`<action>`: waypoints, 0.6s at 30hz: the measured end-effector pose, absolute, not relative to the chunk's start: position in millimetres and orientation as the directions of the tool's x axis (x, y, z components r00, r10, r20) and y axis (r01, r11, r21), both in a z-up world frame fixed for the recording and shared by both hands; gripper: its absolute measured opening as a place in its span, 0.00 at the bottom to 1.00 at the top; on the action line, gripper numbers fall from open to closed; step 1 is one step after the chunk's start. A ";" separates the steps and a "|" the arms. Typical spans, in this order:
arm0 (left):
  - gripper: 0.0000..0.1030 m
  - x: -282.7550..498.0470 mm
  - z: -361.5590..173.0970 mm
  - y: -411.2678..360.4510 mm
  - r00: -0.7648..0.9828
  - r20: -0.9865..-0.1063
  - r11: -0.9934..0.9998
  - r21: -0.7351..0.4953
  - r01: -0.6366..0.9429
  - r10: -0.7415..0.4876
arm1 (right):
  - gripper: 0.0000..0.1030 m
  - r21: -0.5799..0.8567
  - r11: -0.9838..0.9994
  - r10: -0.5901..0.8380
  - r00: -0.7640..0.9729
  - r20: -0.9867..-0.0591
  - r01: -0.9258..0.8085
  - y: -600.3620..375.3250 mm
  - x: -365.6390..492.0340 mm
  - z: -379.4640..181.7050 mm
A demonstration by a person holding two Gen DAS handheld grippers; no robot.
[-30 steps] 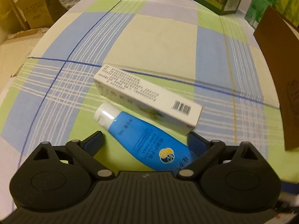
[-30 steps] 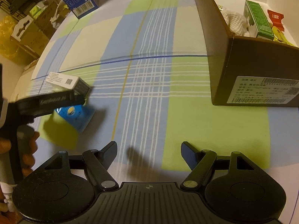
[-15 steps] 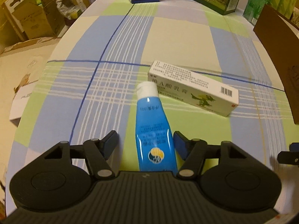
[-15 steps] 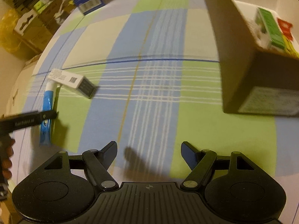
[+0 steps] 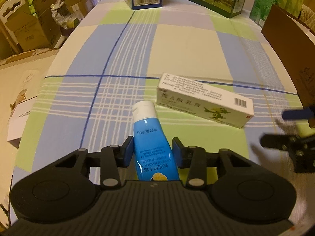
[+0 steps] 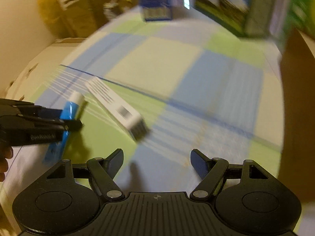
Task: Organize objects
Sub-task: 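Grasp the blue tube with the left tool while the right tool grasps the white carton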
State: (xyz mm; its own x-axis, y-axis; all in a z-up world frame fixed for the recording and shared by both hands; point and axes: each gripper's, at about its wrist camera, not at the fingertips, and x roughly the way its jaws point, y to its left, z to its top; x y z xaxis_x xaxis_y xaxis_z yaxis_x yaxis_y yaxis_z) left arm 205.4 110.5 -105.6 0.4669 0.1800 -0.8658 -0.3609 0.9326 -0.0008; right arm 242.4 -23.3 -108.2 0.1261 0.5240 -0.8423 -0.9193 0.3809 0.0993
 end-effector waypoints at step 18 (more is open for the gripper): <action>0.36 195.4 -103.3 112.8 0.452 -0.875 0.928 -0.009 -0.372 0.172 | 0.23 0.023 0.196 0.522 0.085 -0.848 -0.980 11.5 219.4 -123.0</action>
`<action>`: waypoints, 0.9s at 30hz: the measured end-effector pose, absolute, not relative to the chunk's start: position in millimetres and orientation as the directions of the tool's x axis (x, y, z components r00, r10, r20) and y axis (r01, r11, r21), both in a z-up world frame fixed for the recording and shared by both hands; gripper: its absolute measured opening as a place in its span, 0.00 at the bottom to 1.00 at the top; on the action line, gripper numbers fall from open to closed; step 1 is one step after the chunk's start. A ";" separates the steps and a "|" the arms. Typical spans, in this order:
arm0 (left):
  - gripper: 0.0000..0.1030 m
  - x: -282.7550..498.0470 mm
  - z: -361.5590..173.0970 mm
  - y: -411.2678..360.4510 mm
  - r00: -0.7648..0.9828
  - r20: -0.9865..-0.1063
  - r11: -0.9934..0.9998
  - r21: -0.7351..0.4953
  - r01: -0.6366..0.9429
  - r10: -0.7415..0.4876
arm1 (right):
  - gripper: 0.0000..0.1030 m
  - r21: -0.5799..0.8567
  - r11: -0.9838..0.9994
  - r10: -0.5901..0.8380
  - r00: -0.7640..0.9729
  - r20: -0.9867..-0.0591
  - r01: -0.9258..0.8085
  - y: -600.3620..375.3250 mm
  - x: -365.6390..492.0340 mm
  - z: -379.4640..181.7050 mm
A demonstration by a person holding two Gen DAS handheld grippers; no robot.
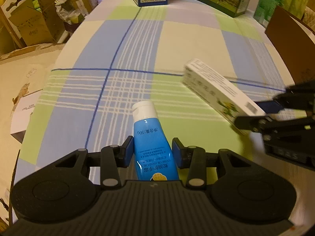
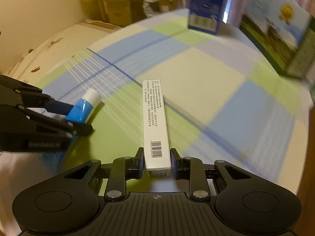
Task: Organize objects
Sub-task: 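Grasp the blue tube with the left tool while the right tool grasps the white carton, then carry the blue tube and white carton over the brown box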
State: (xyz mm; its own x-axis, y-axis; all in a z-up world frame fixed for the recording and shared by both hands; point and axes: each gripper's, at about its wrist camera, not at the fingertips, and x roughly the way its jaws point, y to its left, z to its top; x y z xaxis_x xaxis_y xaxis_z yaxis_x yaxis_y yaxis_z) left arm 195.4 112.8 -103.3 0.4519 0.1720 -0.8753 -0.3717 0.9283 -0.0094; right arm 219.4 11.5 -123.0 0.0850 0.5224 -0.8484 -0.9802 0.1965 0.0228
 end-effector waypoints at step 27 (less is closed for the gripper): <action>0.33 178.5 -100.6 70.7 0.416 -0.898 0.938 -0.011 -0.348 0.144 | 0.22 0.053 0.305 0.480 0.106 -0.871 -0.951 -34.9 201.1 -118.4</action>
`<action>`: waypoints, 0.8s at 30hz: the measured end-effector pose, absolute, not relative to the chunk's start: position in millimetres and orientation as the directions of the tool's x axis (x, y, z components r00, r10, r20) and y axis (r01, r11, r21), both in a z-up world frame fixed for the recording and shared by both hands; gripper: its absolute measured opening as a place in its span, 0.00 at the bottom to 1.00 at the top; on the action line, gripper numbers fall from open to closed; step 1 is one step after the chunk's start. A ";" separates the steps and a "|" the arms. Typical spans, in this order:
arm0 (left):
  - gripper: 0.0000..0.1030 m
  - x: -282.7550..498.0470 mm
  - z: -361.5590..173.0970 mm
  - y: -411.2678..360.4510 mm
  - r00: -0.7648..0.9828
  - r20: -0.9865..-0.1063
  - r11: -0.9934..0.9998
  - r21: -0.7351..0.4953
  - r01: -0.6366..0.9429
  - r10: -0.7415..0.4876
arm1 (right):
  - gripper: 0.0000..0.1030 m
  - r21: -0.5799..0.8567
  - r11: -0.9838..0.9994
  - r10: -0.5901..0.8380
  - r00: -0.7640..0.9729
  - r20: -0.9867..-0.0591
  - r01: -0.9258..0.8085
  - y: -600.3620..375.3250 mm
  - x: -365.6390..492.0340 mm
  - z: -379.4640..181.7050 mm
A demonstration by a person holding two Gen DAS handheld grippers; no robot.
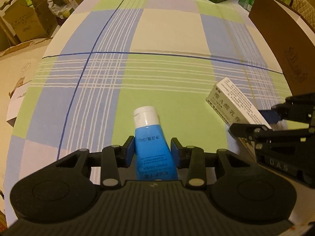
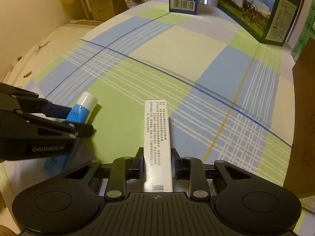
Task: Organize objects
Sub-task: 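Carry the blue tube and white carton over the brown box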
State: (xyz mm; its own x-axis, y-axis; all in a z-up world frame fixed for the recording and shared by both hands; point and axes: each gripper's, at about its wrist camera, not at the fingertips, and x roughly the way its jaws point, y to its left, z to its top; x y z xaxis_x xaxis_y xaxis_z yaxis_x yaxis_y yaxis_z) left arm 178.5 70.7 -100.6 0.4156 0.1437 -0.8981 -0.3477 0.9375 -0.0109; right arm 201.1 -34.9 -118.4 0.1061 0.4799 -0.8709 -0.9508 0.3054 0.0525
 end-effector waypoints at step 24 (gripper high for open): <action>0.32 186.5 -47.9 26.2 0.531 -0.843 0.972 -0.047 -0.231 0.085 | 0.22 0.145 0.432 0.552 0.134 -0.823 -0.890 -97.0 211.6 -76.2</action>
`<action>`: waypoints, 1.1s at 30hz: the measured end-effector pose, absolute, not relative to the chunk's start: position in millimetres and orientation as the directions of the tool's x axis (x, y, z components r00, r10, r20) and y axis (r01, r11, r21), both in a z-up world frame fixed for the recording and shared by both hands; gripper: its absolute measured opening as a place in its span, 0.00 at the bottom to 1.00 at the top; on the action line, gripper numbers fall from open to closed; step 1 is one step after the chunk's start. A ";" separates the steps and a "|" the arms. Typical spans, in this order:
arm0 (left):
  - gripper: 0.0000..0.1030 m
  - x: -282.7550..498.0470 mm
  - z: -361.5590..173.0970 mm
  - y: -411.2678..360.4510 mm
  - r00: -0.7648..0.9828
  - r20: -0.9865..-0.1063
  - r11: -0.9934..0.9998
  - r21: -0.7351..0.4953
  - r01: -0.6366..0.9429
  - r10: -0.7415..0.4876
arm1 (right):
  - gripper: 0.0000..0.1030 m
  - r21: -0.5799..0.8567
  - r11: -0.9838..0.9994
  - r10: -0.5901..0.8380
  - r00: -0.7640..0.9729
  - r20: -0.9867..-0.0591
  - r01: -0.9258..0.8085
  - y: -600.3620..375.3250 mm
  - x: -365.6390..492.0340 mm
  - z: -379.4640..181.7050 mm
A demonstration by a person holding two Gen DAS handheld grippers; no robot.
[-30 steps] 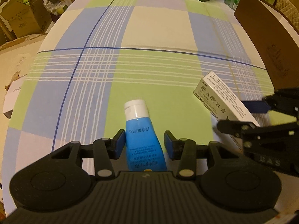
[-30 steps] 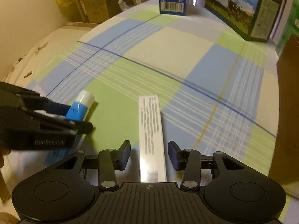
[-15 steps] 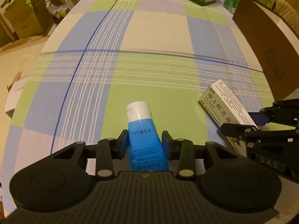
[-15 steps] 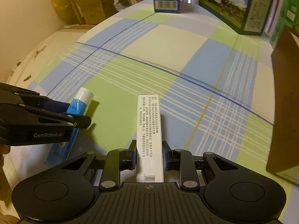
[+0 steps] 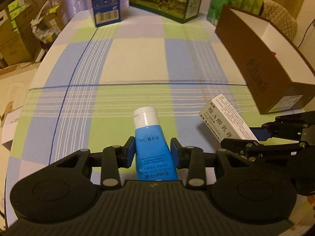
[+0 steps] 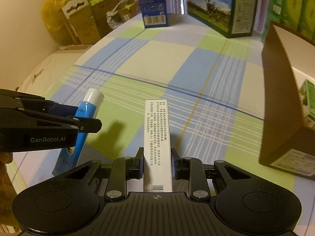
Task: Organize objects
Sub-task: 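Carry the blue tube and white carton over the brown box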
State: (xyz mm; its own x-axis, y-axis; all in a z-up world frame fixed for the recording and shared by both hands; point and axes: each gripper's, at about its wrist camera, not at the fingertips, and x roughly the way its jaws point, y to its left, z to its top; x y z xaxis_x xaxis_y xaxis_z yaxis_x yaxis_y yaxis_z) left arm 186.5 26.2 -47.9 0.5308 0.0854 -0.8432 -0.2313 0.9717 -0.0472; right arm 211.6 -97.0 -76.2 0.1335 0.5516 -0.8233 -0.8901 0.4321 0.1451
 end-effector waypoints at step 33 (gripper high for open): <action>0.32 259.6 28.0 -114.4 0.656 -0.754 0.999 -0.033 0.028 -0.043 | 0.22 0.200 0.583 0.644 0.297 -0.705 -0.788 -225.4 290.2 16.3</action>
State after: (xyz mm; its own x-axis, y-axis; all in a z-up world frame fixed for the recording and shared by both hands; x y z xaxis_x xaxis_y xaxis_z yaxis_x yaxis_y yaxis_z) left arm 259.6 -114.4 28.0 0.6557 -0.0435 -0.7538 0.0284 0.9991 -0.0329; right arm 290.2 -225.4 16.3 0.2975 0.6438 -0.7050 -0.7876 0.5828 0.1999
